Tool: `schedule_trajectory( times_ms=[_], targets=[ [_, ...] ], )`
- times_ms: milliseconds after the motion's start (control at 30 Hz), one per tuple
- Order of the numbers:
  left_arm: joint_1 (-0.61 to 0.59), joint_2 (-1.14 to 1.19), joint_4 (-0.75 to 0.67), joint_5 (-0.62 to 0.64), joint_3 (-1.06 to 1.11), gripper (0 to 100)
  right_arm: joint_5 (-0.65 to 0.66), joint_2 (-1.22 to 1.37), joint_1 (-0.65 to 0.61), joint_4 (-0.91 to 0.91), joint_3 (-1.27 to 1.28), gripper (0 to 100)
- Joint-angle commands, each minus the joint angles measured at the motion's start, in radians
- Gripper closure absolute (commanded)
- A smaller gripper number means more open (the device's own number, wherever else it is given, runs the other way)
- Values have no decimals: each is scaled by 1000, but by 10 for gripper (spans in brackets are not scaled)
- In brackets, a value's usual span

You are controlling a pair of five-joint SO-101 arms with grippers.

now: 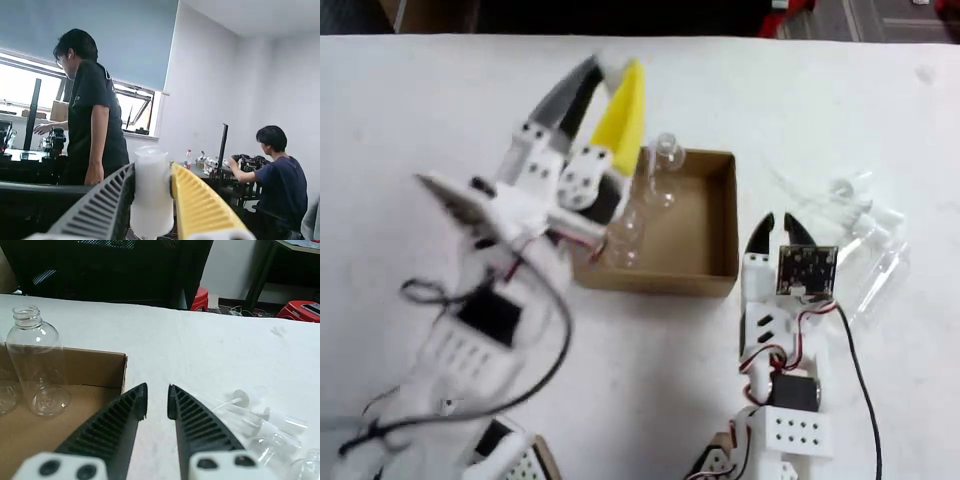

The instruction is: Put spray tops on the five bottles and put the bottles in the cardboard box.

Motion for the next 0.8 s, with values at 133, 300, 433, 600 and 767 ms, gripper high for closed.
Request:
schedule_trajectory(
  times_ms=[133, 300, 433, 600, 767],
  targets=[
    [12, 456, -319, -20, -155, 976, -6, 4, -1, -24, 11, 939],
    [1, 581, -376, -20, -204, 976, -6, 4, -1, -24, 11, 939],
    [2, 622, -381, -20, -258, 976, -6, 4, -1, -25, 11, 939],
    [-25, 700, -381, -21, -341, 976, -6, 4, 1, -25, 11, 939],
    [-59, 745, -387, -21, -361, 976, -6, 4, -1, -25, 11, 939]
  ],
)
